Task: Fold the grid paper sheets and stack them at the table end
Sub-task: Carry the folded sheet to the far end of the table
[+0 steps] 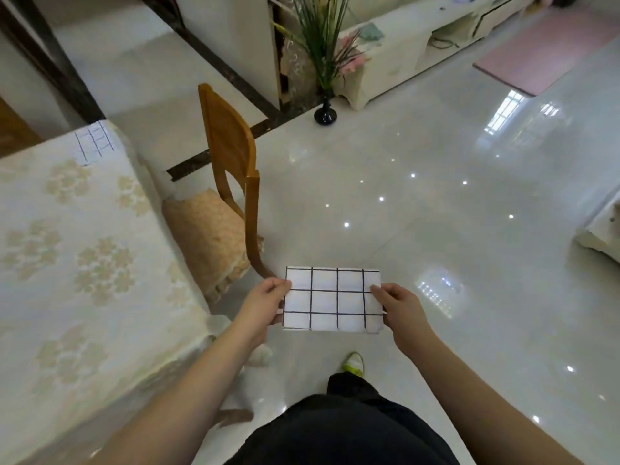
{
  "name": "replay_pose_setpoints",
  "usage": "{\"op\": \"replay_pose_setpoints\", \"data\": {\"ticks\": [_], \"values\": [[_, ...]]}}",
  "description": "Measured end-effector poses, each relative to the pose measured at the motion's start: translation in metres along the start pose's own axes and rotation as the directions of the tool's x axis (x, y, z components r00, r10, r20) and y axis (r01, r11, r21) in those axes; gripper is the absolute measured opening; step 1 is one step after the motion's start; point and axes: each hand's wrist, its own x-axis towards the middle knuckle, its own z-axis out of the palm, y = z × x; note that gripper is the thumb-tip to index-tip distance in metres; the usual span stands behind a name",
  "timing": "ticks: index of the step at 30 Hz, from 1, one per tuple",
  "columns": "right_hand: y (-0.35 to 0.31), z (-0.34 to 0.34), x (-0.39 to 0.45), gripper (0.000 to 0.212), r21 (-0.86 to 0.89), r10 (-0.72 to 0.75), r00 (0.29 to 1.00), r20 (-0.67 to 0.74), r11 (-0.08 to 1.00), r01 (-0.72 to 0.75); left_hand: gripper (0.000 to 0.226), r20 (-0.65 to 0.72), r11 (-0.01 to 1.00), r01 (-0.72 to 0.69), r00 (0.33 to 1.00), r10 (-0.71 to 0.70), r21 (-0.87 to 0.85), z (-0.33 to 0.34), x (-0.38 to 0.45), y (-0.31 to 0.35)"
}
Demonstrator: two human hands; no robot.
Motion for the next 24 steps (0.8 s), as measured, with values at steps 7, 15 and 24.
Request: {"op": "replay_pose_setpoints", "data": {"ticks": [7, 15, 24], "values": [[-0.053, -0.008, 0.075, 0.011, -0.01, 0.012, 0.996, 0.088, 1.0, -0.011, 0.022, -0.121, 1.0, -0.017, 0.993, 0.017, 0.004, 0.03, 0.045, 0.051], [-0.107, 0.003, 0.14, 0.008, -0.073, -0.036, 0.987, 0.157, 0.996, 0.048, 0.023, -0.174, 0.997, -0.021, 0.985, 0.008, -0.073, 0.046, 0.083, 0.083], [-0.163, 0.059, 0.212, 0.009, -0.099, -0.025, 0.98, 0.196, 0.994, 0.045, 0.016, -0.216, 0.992, -0.089, 0.974, 0.069, -0.088, 0.021, 0.165, 0.14]]}}
